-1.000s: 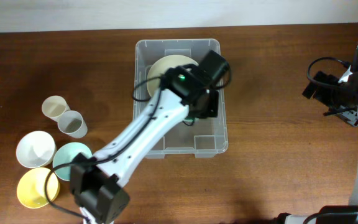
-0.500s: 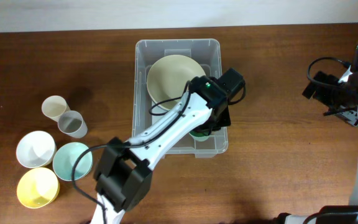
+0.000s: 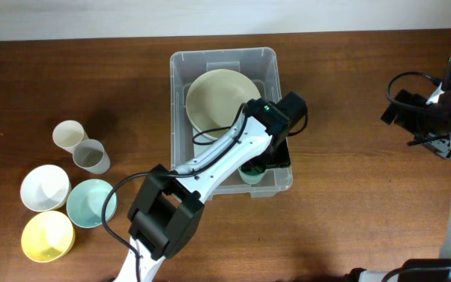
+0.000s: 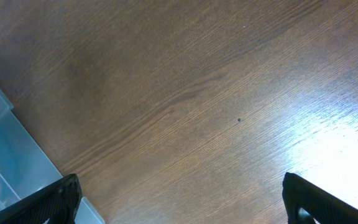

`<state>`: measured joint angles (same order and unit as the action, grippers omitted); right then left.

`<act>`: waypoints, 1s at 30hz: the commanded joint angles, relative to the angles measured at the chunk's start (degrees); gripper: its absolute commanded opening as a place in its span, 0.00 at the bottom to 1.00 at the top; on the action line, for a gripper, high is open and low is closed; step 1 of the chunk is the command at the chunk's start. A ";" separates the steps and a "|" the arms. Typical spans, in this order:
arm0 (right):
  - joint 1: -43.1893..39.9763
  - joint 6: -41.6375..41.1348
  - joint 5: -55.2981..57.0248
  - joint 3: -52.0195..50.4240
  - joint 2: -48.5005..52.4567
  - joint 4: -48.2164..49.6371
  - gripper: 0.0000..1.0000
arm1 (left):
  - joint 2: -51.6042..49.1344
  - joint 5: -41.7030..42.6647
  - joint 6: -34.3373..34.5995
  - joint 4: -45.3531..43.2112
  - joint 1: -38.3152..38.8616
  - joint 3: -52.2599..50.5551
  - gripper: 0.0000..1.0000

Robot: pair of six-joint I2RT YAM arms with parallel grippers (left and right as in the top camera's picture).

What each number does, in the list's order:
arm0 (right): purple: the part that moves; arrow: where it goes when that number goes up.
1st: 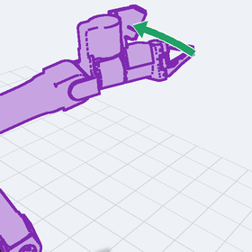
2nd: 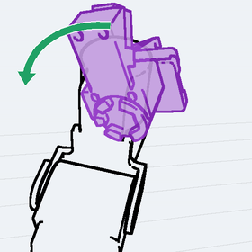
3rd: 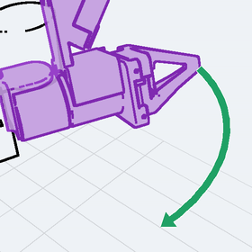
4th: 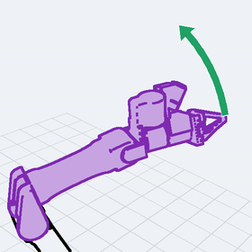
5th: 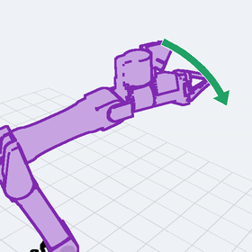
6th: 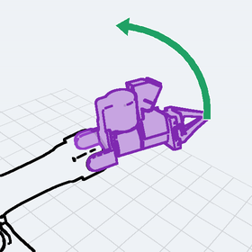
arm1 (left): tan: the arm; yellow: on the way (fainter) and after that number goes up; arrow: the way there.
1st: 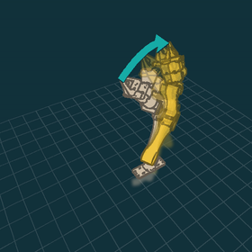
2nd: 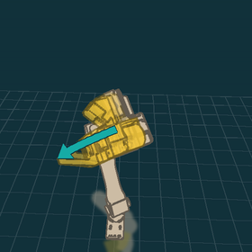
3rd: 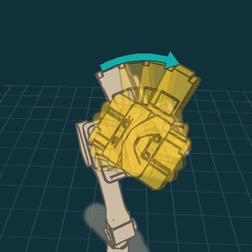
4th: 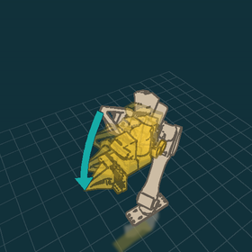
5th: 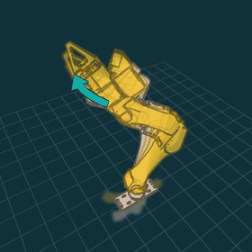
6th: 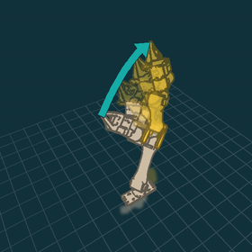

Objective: Pack container
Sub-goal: 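Lift the mint-green cup with the left gripper and place it in the bin, then return the left gripper to the cups and grasp the grey cup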

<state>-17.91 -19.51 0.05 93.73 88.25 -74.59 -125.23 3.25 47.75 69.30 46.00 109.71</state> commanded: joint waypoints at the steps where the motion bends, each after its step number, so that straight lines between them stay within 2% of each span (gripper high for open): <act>1: -0.11 -0.46 -0.26 -0.20 0.20 0.00 0.99 | 0.59 0.55 -4.57 2.14 -1.77 2.36 0.74; 5: -0.11 -0.46 -0.26 -0.20 0.20 0.02 0.99 | 3.34 -1.81 -8.87 6.91 -6.95 9.25 0.78; 11: -0.11 -0.46 -0.26 -0.20 0.22 0.02 0.99 | 10.25 -13.99 -11.37 12.26 -15.15 16.20 0.82; 14: -0.11 -0.46 -0.26 -0.20 0.24 0.02 0.99 | 14.82 -15.13 -11.39 14.93 -23.65 16.22 0.92; 18: -0.11 -0.46 -0.26 -0.20 0.24 0.02 0.99 | 15.96 -15.08 -12.74 21.07 -36.57 16.02 0.98; 22: -0.11 -0.46 -0.26 -0.20 0.24 0.04 0.99 | 15.85 -15.06 -17.68 22.71 -45.57 12.24 0.99; 23: -0.11 -0.46 -0.26 -0.20 0.24 0.04 0.99 | 15.85 -14.64 -19.32 21.84 -48.92 8.57 0.99; 30: -0.11 -0.46 -0.28 -0.20 0.24 0.00 0.99 | 15.85 -10.36 -24.09 10.49 -53.88 -10.27 0.99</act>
<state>-17.91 -19.51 -0.08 93.71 88.25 -74.56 -109.30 -9.06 26.76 82.67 -7.38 105.67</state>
